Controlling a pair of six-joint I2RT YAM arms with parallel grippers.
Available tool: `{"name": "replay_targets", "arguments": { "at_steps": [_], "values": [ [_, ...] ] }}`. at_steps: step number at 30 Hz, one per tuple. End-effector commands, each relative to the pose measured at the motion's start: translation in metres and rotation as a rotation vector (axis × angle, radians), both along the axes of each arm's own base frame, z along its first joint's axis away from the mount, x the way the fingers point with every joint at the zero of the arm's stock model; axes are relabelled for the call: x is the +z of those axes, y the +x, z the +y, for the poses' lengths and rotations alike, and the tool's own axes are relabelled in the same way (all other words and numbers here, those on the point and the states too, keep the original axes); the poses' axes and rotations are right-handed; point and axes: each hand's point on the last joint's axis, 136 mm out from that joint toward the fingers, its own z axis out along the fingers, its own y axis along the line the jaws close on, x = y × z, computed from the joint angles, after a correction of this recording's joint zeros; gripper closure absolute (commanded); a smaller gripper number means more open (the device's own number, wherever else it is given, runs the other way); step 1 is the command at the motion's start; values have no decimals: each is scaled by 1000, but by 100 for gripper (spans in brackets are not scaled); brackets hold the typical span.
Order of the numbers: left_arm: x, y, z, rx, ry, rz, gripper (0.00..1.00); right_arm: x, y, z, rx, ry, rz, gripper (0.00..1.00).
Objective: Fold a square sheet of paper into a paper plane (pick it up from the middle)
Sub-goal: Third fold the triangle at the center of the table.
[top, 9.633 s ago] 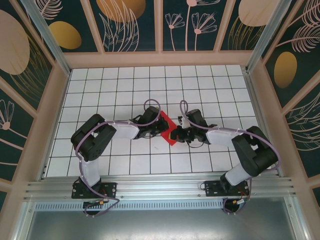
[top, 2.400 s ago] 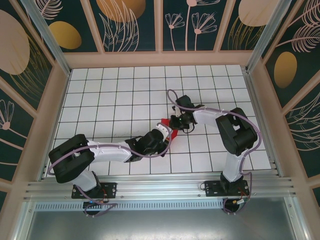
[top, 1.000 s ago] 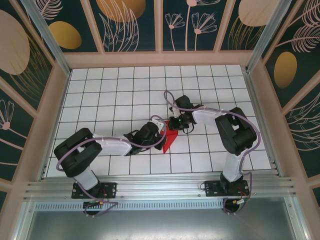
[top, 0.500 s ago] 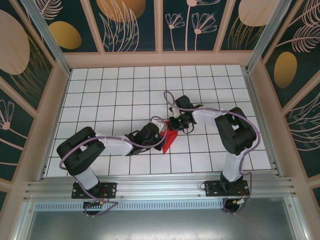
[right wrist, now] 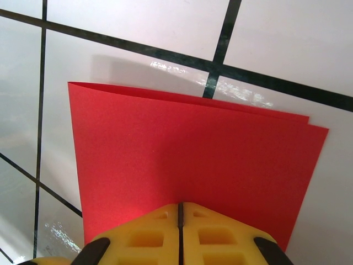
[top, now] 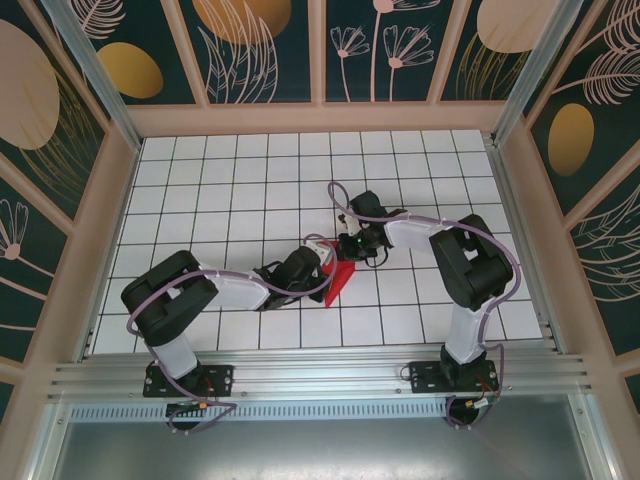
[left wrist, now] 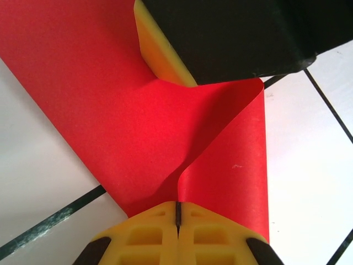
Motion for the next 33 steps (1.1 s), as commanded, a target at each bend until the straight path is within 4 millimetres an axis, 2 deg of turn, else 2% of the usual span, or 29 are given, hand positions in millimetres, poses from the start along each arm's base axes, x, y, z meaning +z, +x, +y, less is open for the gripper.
{"name": "replay_targets", "arguments": {
  "at_steps": [1, 11, 13, 17, 18, 21, 23, 25, 29, 33],
  "values": [
    [2, 9, -2, 7, 7, -28, 100, -11, -12, 0, 11, -11, 49, 90],
    [-5, 3, 2, 4, 9, -2, 100, -7, -9, 3, 0, 1, 45, 89],
    [-8, 1, 3, 4, 12, 5, 100, 3, -4, 7, -10, 39, 34, 87],
    [-13, -1, 6, 5, 24, 11, 100, 35, 6, 17, -45, 131, -6, 81],
    [-13, -2, 8, 6, 26, 14, 100, 44, 18, 8, -89, 152, -22, 81],
    [-14, -3, 7, 3, 25, 16, 100, 70, 28, -2, -149, 194, -71, 79],
    [-15, -2, 7, 3, 27, 15, 100, 80, 29, -13, -197, 191, -90, 78],
    [-14, -1, 6, 3, 25, 14, 100, 87, 23, -20, -228, 202, -100, 79],
    [-14, -2, 7, 6, 24, 17, 100, 94, -3, -26, -263, 278, -85, 83],
    [-13, -3, 7, 3, 14, 20, 100, 88, -27, -28, -284, 339, -34, 88]
  ]
}}
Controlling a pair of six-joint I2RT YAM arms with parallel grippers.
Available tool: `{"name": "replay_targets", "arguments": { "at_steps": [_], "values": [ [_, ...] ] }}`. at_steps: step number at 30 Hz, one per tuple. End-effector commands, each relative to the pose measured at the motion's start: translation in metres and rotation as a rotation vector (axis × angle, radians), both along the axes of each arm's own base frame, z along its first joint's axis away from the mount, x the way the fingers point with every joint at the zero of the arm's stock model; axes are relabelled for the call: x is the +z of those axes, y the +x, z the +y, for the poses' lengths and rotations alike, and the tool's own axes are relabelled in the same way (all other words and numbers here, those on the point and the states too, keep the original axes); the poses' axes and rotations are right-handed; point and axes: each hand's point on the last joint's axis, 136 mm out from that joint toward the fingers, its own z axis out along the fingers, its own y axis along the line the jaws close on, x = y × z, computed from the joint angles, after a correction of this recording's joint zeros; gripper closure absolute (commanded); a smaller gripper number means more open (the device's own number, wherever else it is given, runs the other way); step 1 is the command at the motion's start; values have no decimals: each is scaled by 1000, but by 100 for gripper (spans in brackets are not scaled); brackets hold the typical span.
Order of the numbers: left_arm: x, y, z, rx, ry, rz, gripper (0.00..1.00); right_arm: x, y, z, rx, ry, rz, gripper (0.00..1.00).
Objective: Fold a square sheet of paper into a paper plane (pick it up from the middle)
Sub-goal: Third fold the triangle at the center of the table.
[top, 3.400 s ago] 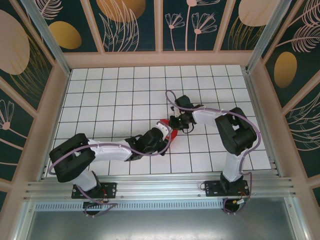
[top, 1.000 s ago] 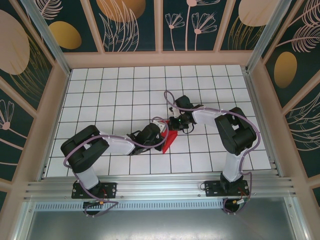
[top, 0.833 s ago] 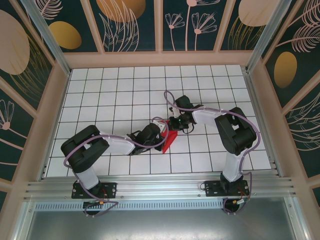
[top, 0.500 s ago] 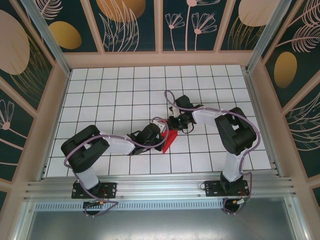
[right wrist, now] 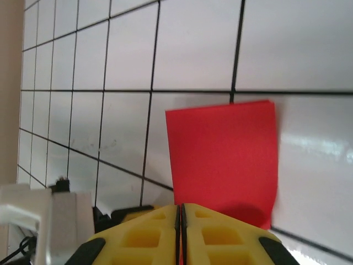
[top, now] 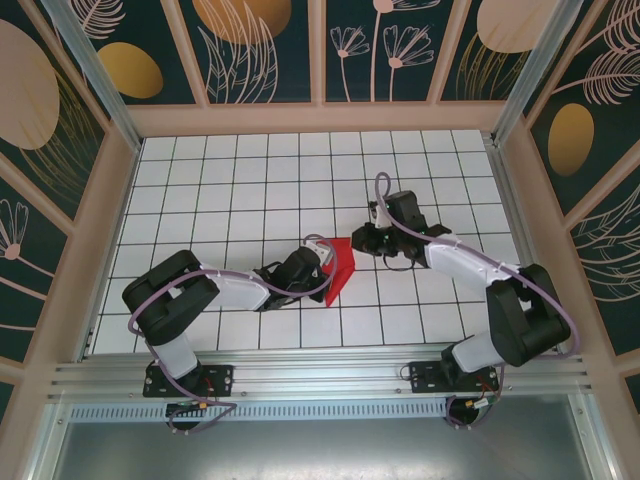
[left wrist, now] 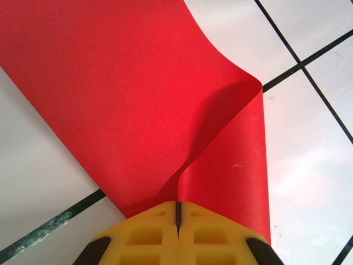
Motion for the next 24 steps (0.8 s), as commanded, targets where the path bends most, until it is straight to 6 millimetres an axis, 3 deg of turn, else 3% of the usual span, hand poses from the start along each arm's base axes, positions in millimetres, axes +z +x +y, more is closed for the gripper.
{"name": "replay_targets", "arguments": {
  "at_steps": [1, 6, 13, 16, 24],
  "values": [
    [-12, -4, 7, -1, 21, 29, 100, -4, -19, 7, -12, 93, 66, 89],
    [-9, -3, 5, 3, 14, 25, 100, -26, -35, 17, -2, 122, 124, 91],
    [1, -2, 5, 8, 0, 12, 100, -41, -34, 21, 4, 135, 152, 92],
    [15, 2, 3, 12, -20, -15, 100, -41, -30, 20, -6, 122, 142, 91],
    [13, 2, 0, -3, -12, -9, 100, -45, 7, 15, -35, -41, 96, 92]
  ]
}}
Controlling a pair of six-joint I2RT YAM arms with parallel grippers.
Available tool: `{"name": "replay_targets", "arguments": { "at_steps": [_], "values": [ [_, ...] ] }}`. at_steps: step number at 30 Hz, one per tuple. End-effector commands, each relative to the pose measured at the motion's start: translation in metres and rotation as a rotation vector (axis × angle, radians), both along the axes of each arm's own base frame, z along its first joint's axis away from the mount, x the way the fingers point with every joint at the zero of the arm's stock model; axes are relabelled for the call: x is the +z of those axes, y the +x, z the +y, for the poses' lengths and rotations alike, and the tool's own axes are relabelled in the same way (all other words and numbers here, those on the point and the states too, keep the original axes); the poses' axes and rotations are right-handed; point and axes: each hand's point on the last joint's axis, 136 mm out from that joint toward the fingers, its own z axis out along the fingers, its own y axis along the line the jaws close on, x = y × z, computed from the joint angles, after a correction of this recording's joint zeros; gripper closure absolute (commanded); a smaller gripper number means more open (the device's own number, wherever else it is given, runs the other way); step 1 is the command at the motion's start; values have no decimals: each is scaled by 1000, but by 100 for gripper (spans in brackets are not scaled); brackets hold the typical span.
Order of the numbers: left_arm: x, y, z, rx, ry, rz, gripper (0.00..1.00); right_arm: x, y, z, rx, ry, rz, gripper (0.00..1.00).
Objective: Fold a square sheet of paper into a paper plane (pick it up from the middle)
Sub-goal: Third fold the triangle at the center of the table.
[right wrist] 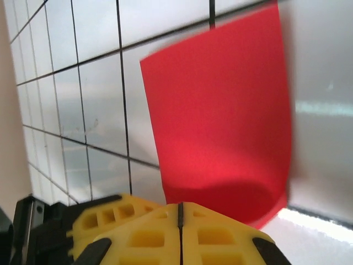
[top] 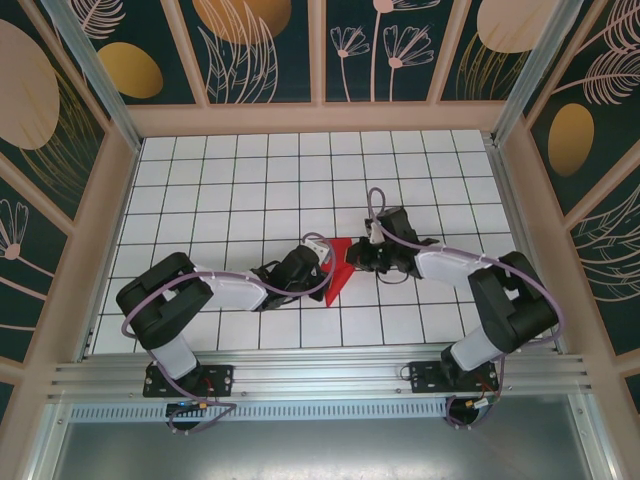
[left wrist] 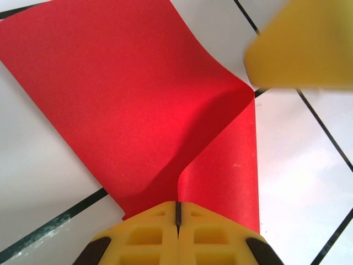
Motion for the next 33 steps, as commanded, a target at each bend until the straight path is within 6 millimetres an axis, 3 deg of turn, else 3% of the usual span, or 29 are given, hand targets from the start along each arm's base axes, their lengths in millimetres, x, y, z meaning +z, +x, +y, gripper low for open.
{"name": "replay_targets", "arguments": {
  "at_steps": [1, 7, 18, 30, 33],
  "values": [
    [2, 2, 0, -2, 2, 2, 100, -6, 24, -2, 6, -113, -37, 92],
    [1, 2, 1, 1, 4, 4, 100, -28, 46, 1, 47, -229, -20, 92],
    [3, 3, -2, -10, 2, -3, 100, -66, 37, -3, 111, -294, 46, 93],
    [10, 9, -5, -6, 0, -29, 100, -71, 35, -4, 129, -307, 55, 93],
    [-4, 7, -4, -10, 25, -4, 100, -71, 36, -4, 127, -306, 54, 93]
  ]
}}
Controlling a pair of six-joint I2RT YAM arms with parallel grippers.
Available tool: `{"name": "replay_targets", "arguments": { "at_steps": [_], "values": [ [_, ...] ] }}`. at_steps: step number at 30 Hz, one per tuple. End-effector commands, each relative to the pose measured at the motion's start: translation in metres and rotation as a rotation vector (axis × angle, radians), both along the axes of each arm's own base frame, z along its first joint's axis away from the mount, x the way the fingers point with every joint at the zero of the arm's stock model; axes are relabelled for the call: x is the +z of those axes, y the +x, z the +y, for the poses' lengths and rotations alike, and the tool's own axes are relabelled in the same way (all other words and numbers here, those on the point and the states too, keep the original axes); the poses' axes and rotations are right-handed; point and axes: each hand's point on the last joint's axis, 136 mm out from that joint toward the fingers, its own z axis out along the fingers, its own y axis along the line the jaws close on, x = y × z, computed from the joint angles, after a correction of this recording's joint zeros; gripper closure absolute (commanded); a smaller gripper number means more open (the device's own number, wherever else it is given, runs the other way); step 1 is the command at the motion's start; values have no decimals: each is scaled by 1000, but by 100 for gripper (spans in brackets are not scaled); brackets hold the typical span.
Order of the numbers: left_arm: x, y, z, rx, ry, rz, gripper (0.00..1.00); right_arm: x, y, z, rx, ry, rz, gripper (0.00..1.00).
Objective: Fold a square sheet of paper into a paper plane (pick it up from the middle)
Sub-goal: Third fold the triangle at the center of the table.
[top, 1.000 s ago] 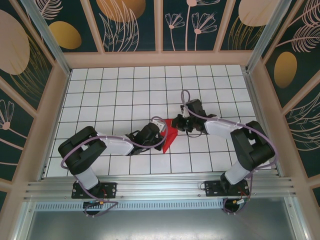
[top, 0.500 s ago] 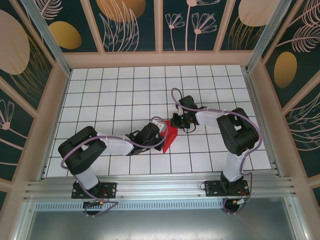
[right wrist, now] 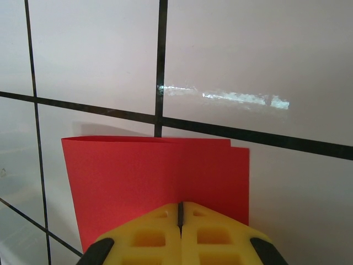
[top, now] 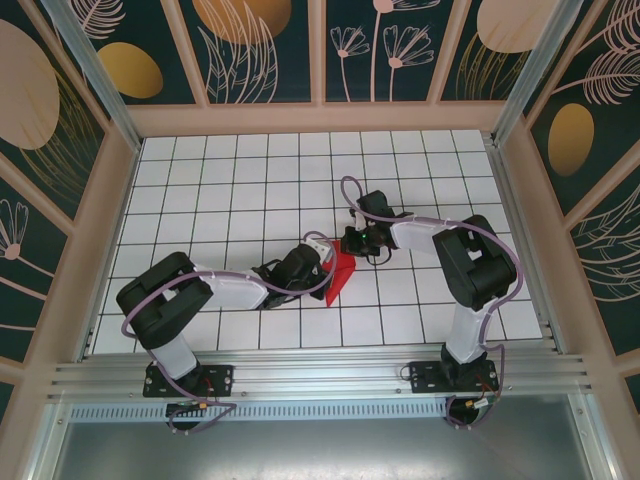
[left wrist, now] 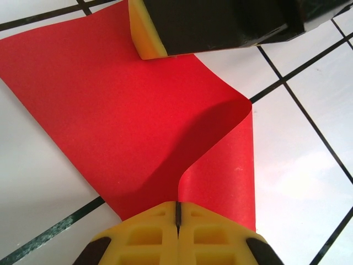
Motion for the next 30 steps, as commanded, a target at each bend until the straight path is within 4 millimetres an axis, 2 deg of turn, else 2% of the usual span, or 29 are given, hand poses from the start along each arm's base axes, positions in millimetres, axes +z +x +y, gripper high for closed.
{"name": "replay_targets", "arguments": {
  "at_steps": [1, 7, 11, 15, 24, 30],
  "values": [
    [-9, 2, 1, -9, 29, 7, 100, -23, -13, -9, 12, -67, 70, 93],
    [-17, -3, 8, 5, 33, 27, 100, -20, -11, -9, 10, -68, 64, 93],
    [-14, -3, 10, 15, 27, 21, 100, -20, -11, -8, 11, -68, 65, 93],
    [-11, -1, 9, 15, 29, 10, 100, -21, -11, -8, 12, -66, 65, 93],
    [-19, 0, 4, -6, 41, 25, 100, -12, -7, -3, 17, -42, 54, 92],
    [-8, 1, 0, -16, 15, 6, 100, -15, -9, -4, 18, -43, 62, 93]
  ]
}}
